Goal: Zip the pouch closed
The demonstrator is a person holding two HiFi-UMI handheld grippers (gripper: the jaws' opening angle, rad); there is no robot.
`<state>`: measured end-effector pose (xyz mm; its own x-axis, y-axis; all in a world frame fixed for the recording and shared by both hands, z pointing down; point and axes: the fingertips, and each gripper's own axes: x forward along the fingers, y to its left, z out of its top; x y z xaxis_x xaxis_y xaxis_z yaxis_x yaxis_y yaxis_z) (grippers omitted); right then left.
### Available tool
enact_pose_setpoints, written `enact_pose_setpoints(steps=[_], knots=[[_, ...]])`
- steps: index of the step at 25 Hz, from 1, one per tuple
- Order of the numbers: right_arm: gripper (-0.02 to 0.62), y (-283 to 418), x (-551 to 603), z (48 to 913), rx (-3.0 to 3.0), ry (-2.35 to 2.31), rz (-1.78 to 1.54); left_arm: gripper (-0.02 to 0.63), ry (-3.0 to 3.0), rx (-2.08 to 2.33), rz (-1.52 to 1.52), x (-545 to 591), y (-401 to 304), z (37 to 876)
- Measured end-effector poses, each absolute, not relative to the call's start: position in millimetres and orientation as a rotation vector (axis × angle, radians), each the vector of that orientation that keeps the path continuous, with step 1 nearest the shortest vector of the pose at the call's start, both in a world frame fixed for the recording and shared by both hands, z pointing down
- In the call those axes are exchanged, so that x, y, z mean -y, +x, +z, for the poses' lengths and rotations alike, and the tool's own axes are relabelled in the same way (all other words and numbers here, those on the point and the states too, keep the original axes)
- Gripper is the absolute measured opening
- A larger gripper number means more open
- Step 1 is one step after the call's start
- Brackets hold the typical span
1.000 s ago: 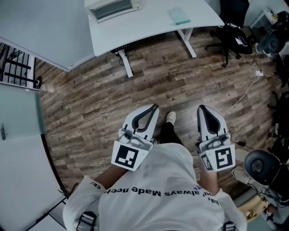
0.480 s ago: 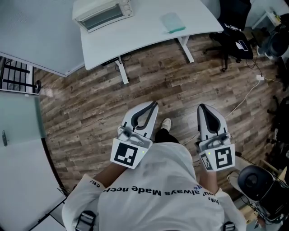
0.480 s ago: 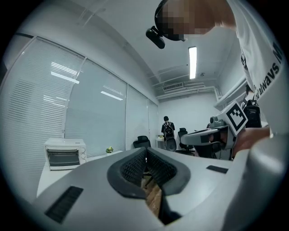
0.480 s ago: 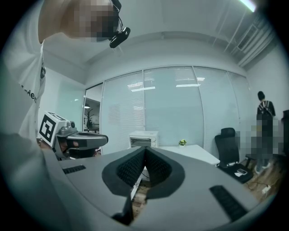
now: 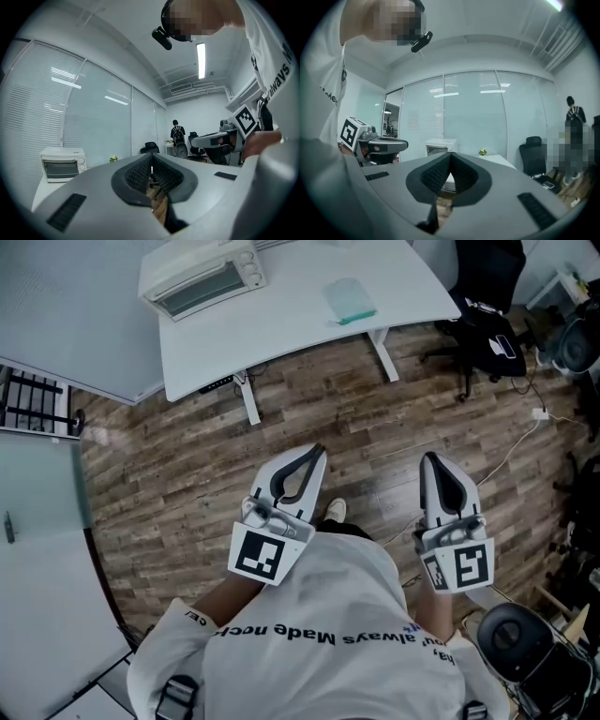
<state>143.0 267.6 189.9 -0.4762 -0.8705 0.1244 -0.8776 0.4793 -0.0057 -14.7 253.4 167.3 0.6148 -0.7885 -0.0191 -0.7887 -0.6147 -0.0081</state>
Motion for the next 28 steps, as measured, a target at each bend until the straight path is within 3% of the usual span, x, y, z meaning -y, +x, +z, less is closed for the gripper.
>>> enact_pose_setpoints(steps=[10, 28], knots=[[0.006, 161.9, -254.4, 198.9, 2.623, 1.486, 0.118, 0.023, -2.826, -1.355, 0.014, -233.6, 15.7, 173.5], [0.006, 146.9, -144.7, 207.1, 2.611, 1.501, 0.149, 0.023, -2.863, -1.334, -0.002, -122.8, 7.6, 190.2]])
